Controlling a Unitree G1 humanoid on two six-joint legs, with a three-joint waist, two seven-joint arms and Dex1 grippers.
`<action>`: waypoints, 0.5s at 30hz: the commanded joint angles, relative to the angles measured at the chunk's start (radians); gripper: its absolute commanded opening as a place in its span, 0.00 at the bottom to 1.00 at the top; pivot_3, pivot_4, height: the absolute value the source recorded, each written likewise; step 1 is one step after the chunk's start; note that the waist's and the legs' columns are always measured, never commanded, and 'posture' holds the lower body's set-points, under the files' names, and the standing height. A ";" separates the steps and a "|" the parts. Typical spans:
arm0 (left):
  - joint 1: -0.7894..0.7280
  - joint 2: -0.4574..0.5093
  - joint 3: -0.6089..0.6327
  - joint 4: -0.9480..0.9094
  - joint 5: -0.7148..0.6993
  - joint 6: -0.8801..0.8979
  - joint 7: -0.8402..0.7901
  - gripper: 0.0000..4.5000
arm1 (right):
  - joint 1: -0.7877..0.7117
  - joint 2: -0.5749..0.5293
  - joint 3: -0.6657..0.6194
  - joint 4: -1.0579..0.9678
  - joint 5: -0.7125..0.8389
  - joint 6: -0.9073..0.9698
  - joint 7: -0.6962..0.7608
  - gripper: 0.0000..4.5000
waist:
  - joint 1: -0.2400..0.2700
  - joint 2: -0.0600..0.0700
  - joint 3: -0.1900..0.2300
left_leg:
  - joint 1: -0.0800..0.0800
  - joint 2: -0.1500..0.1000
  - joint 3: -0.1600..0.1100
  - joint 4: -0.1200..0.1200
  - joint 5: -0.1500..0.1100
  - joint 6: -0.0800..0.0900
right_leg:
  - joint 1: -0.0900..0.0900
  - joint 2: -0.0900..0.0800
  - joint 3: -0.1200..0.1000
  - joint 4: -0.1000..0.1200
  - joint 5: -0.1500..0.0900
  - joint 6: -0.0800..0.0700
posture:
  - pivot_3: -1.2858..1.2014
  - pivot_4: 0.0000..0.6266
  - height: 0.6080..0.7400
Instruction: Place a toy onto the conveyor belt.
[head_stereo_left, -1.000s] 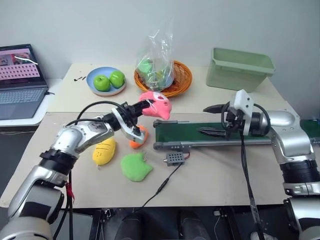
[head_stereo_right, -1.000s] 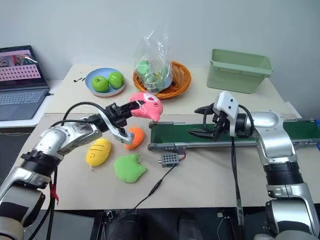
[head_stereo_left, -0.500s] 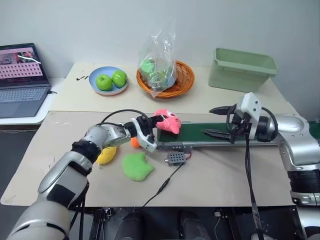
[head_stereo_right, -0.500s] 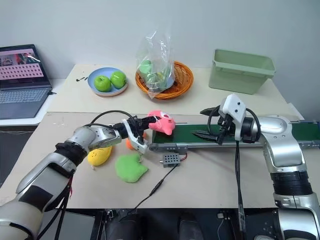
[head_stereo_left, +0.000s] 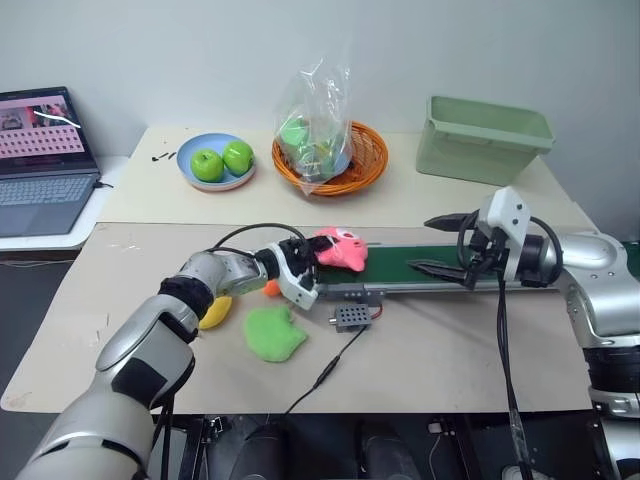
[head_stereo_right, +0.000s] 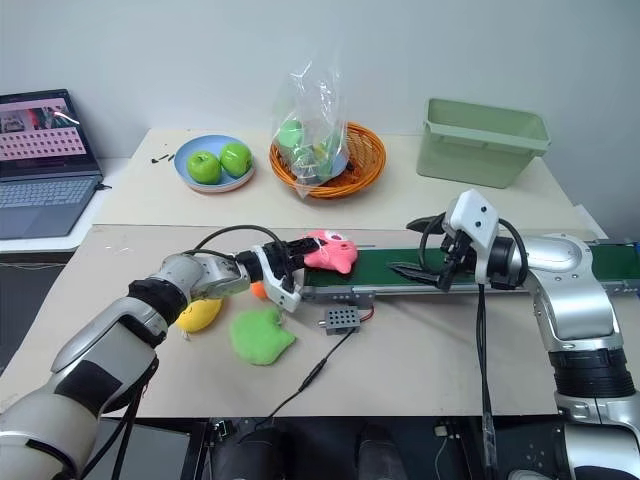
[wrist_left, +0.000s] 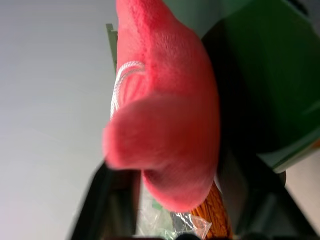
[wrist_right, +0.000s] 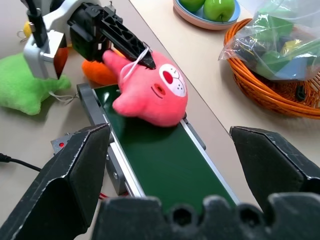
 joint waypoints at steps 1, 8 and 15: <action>-0.020 0.040 0.031 -0.087 -0.063 -0.066 -0.017 0.87 | -0.007 -0.012 -0.026 -0.015 0.009 -0.014 -0.004 1.00 | -0.001 0.000 0.000 | 0.000 0.000 0.000 0.000 0.000 0.000 | 0.000 0.000 0.000 0.000 0.000 0.000 | 0.52 0.24 1.00; 0.005 0.105 0.121 -0.234 -0.192 -0.070 -0.128 0.99 | -0.043 -0.005 -0.007 0.028 -0.001 -0.032 0.010 1.00 | 0.000 0.000 0.000 | 0.000 0.000 0.000 0.000 0.000 0.000 | 0.000 0.000 0.000 0.000 0.000 0.000 | 0.52 0.24 1.00; 0.200 0.147 0.197 -0.385 -0.951 0.002 -0.869 0.99 | -0.094 -0.017 0.017 0.071 -0.019 -0.057 0.044 1.00 | -0.010 0.001 -0.001 | 0.001 0.001 0.001 0.000 0.000 0.000 | 0.000 0.000 0.001 0.001 0.000 0.000 | 0.52 0.24 1.00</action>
